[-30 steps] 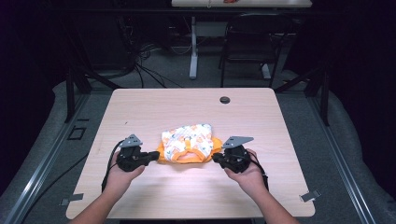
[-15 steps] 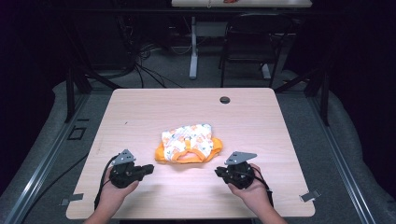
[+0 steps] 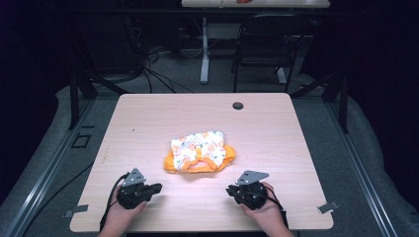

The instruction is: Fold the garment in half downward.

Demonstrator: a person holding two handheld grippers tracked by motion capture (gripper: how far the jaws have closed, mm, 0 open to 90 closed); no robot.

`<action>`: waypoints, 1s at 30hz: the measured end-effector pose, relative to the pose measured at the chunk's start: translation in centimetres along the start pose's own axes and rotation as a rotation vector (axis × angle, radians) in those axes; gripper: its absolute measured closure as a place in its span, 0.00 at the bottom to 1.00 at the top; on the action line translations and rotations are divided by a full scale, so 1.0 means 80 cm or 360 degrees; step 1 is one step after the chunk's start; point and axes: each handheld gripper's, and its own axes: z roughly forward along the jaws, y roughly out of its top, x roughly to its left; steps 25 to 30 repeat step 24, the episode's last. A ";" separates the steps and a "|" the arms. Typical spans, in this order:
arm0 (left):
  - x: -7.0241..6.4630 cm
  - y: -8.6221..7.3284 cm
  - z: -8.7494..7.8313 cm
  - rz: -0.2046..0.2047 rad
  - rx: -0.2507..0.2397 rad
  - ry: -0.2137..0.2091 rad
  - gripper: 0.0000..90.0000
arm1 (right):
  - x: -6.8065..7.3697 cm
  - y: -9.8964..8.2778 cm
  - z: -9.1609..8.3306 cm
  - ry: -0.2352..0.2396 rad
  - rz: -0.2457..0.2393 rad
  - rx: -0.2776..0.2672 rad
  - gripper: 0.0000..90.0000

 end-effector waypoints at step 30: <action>-0.021 -0.008 0.022 0.0104 0.0014 0.0003 0.63 | 0.013 -0.012 0.024 -0.0007 -0.0048 0.0010 0.62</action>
